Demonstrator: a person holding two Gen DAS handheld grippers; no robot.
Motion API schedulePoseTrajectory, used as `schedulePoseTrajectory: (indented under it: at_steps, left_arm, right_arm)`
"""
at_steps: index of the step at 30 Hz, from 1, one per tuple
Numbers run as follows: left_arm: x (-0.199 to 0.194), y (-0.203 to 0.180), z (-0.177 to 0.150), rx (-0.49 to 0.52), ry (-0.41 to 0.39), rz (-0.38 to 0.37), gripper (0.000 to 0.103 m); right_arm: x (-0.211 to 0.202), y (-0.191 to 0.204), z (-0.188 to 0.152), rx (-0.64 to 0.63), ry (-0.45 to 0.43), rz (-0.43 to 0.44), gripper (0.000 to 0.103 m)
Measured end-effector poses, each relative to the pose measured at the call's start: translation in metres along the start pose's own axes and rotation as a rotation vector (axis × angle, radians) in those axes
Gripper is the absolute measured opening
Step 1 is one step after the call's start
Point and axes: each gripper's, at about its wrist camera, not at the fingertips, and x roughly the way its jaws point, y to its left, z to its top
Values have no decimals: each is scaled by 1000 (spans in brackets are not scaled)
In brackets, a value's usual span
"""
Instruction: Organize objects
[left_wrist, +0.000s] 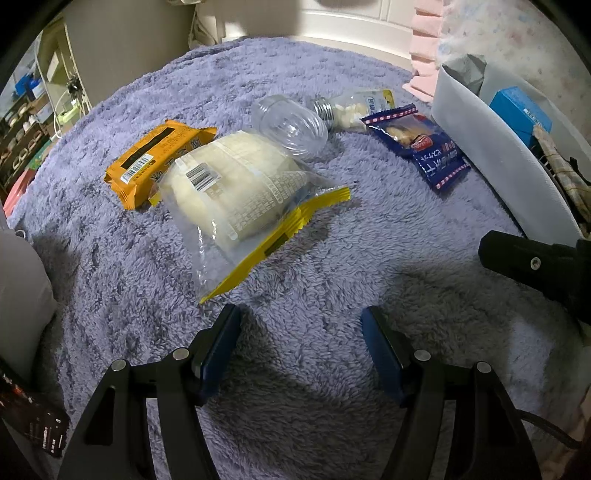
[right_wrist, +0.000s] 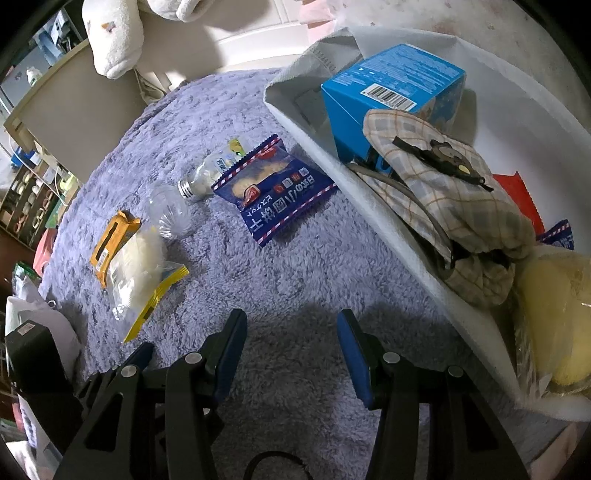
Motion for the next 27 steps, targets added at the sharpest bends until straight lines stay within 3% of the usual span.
schedulePoseTrajectory:
  at_steps: [4,8,11,15,18,27]
  left_arm:
    - [7,-2,3,9,-2,8,68]
    - [14,9,11,0,7,-13,67]
    - [8,16,11,-55,-6,-38,50]
    - [2,38,14,-189,-34,-112,28]
    - [-3,49,18,-240,-76,-136,27]
    - [-24,48,32,-211,-283,-172,26]
  right_arm:
    - [-6,5,1,-40,-62,11,49]
    - [-14,16,3,-157,-210,-55,49]
    - [-11,28,5,-265,-290,-115,49]
    - [2,36,12,-280,-318,-134,49]
    - [9,34,23,-270,-344,-133,49]
    - [19,65,46,-307,-345,-90,54]
